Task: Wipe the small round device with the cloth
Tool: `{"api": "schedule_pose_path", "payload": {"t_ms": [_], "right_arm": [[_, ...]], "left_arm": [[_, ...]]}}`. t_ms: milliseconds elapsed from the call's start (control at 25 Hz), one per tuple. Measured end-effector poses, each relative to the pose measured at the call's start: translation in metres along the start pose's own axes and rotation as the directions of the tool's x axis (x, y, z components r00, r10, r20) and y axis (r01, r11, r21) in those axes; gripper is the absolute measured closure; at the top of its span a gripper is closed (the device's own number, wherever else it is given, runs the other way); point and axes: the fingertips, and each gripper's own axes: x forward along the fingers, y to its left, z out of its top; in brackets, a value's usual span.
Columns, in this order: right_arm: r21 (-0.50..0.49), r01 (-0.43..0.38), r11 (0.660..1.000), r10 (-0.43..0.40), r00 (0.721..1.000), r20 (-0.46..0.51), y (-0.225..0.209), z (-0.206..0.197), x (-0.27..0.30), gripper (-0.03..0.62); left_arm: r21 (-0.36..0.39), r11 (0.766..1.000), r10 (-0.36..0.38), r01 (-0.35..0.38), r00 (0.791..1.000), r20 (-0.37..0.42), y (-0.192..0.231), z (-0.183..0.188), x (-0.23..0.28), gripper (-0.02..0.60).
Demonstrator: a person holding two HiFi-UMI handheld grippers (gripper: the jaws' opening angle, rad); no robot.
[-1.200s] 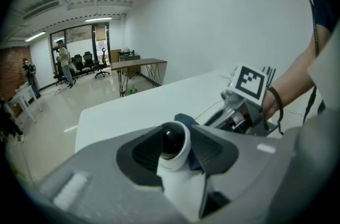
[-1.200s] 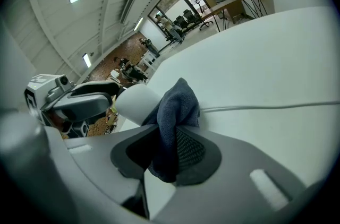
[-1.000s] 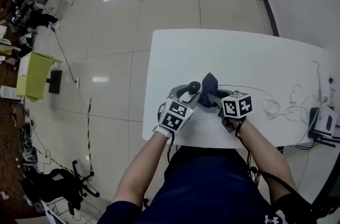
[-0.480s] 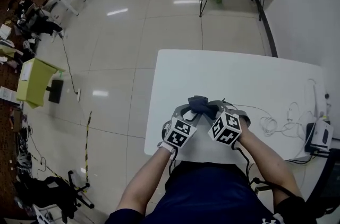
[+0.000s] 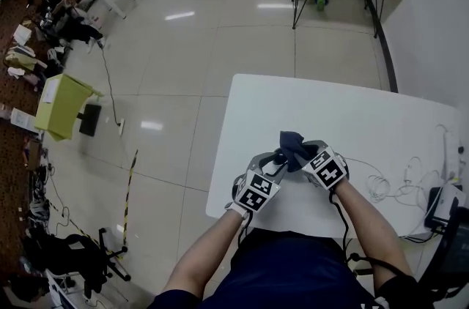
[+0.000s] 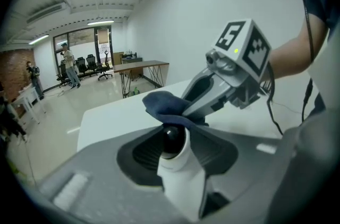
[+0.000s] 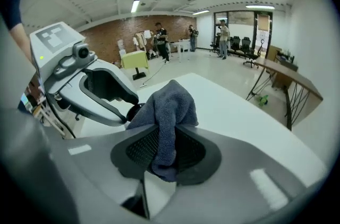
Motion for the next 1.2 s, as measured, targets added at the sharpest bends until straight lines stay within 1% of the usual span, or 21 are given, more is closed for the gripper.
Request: {"api": "schedule_pose_path", "payload": {"t_ms": [80, 160, 240, 440, 680, 760, 840, 920, 1040, 1120, 1200], "right_arm": [[0.099, -0.023, 0.995, 0.023, 1.0, 0.001, -0.006, -0.012, 0.009, 0.505], [0.15, -0.036, 0.988, 0.038, 0.999, -0.01, -0.009, -0.023, 0.017, 0.505], [0.151, -0.036, 0.988, 0.042, 0.998, -0.036, -0.01, -0.034, 0.024, 0.505], [0.117, -0.019, 0.993, 0.03, 0.995, -0.095, -0.009, -0.05, 0.04, 0.505], [0.133, -0.022, 0.991, 0.035, 0.994, -0.101, -0.008, -0.048, 0.038, 0.505], [0.099, -0.012, 0.995, 0.02, 0.996, -0.086, -0.01, -0.043, 0.031, 0.503], [0.034, 0.013, 0.999, -0.011, 0.997, -0.075, -0.012, -0.037, 0.023, 0.503], [-0.032, 0.028, 0.999, -0.03, 0.999, -0.042, -0.009, -0.021, 0.011, 0.503], [-0.126, 0.022, 0.992, -0.018, 0.999, 0.032, 0.004, 0.014, -0.013, 0.503], [-0.208, 0.016, 0.978, -0.006, 0.999, 0.049, 0.014, 0.031, -0.024, 0.503], [-0.257, -0.003, 0.966, 0.016, 0.999, 0.046, 0.025, 0.042, -0.032, 0.503]], "left_arm": [[-0.004, 1.0, 0.004, -0.004, 1.0, 0.0, 0.0, 0.0, 0.0, 0.426], [-0.002, 1.0, 0.006, -0.006, 1.0, 0.003, -0.001, 0.0, 0.001, 0.426], [0.0, 1.0, 0.007, -0.007, 1.0, 0.008, -0.002, -0.001, 0.002, 0.426], [-0.008, 1.0, 0.02, -0.019, 1.0, 0.004, 0.001, -0.001, 0.0, 0.43], [0.002, 0.999, 0.037, -0.037, 0.999, 0.0, 0.002, -0.002, 0.003, 0.43], [0.005, 0.999, 0.042, -0.042, 0.999, -0.004, 0.002, -0.001, 0.004, 0.43], [0.006, 0.999, 0.045, -0.045, 0.999, -0.006, 0.002, -0.001, 0.004, 0.43], [0.002, 0.999, 0.047, -0.047, 0.999, -0.005, 0.003, -0.001, 0.004, 0.43], [-0.018, 0.999, 0.043, -0.043, 0.999, 0.008, 0.002, 0.002, 0.005, 0.43], [-0.03, 0.998, 0.047, -0.046, 0.999, 0.025, 0.002, 0.007, 0.002, 0.428], [-0.038, 0.998, 0.056, -0.055, 0.998, 0.038, 0.0, 0.011, -0.002, 0.428]]}}
